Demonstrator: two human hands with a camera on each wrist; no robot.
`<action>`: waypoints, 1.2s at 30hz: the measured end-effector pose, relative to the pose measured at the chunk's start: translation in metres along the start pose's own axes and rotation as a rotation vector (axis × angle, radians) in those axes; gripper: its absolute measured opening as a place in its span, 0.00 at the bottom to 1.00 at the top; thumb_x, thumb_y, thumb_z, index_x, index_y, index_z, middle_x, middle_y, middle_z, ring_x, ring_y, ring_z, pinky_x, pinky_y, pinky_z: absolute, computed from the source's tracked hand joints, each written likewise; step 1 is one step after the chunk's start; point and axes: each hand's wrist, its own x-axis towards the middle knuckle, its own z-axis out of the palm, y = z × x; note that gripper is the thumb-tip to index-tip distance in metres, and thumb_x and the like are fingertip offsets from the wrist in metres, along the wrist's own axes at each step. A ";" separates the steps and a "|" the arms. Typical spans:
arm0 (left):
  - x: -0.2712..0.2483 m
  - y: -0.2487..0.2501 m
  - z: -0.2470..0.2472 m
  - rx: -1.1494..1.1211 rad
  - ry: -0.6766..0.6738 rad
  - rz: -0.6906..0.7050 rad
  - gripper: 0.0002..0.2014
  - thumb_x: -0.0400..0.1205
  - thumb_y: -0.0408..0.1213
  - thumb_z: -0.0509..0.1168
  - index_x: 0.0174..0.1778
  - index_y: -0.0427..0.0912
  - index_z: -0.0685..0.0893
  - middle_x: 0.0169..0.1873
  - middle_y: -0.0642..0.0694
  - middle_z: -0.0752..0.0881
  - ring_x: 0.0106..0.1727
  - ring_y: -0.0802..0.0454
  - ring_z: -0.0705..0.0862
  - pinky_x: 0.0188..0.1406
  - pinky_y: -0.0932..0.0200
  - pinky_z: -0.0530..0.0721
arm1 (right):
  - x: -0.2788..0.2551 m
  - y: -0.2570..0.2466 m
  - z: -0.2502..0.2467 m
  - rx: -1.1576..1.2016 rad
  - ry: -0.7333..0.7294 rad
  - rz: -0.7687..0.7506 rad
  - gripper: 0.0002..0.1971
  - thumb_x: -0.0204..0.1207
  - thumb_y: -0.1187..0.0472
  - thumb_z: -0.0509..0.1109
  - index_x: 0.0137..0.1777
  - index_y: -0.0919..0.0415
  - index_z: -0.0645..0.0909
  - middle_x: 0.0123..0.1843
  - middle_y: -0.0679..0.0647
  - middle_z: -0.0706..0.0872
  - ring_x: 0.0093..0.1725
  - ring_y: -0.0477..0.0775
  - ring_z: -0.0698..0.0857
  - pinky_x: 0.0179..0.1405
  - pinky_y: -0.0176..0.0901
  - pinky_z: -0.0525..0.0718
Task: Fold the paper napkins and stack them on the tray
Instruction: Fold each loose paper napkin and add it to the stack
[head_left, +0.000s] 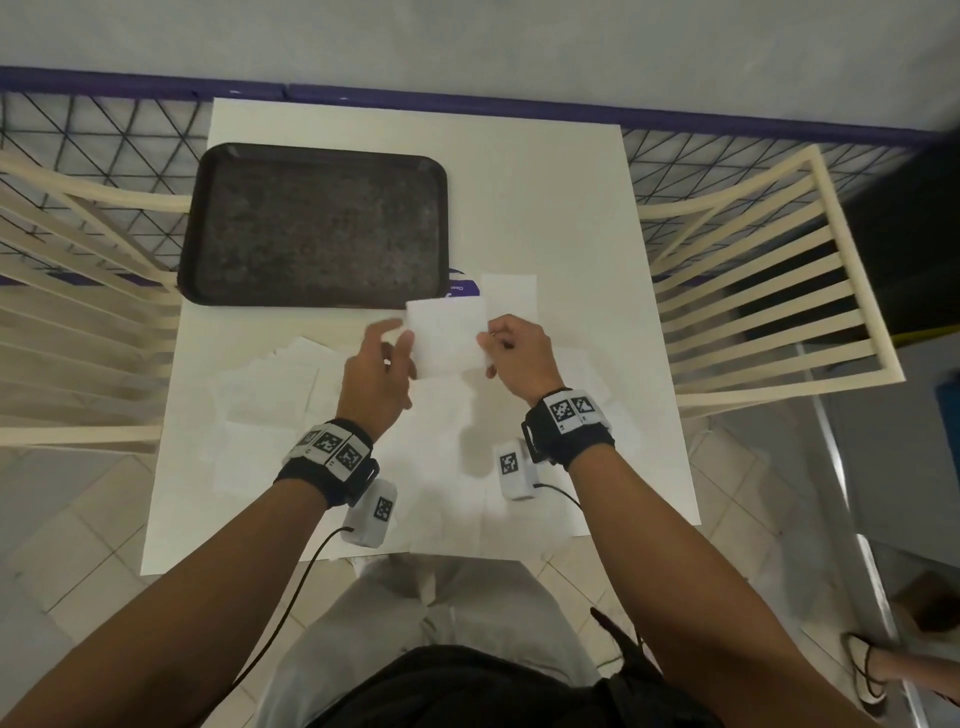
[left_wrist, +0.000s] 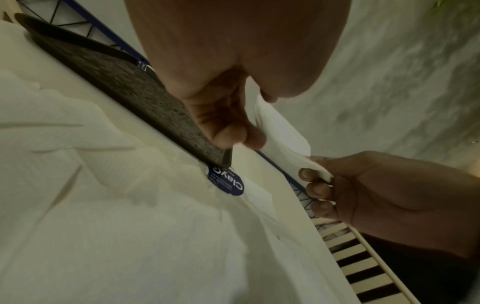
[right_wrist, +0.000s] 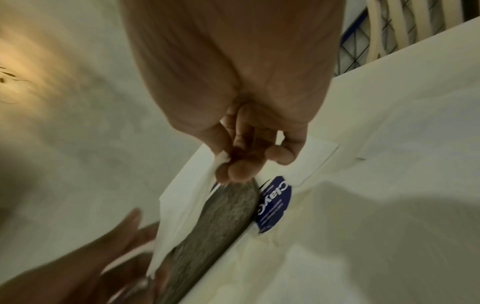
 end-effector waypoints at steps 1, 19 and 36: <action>-0.003 -0.005 0.001 0.024 -0.066 -0.017 0.12 0.91 0.50 0.59 0.67 0.51 0.80 0.38 0.48 0.90 0.25 0.48 0.86 0.24 0.57 0.82 | 0.012 0.005 -0.005 -0.006 0.044 0.021 0.04 0.82 0.61 0.72 0.52 0.61 0.83 0.41 0.55 0.90 0.23 0.46 0.84 0.31 0.29 0.81; -0.028 -0.079 0.020 0.414 -0.356 -0.111 0.07 0.87 0.38 0.66 0.57 0.49 0.89 0.51 0.52 0.89 0.50 0.53 0.86 0.56 0.54 0.85 | 0.146 0.057 -0.026 -0.342 0.180 0.235 0.10 0.80 0.61 0.69 0.58 0.58 0.87 0.60 0.60 0.89 0.58 0.61 0.87 0.52 0.38 0.78; -0.010 -0.057 0.062 0.498 -0.268 -0.351 0.20 0.78 0.68 0.68 0.45 0.55 0.89 0.41 0.59 0.89 0.45 0.52 0.87 0.50 0.54 0.86 | 0.073 0.070 -0.022 -0.464 0.228 0.129 0.14 0.78 0.63 0.67 0.63 0.58 0.78 0.62 0.55 0.81 0.56 0.57 0.84 0.47 0.45 0.79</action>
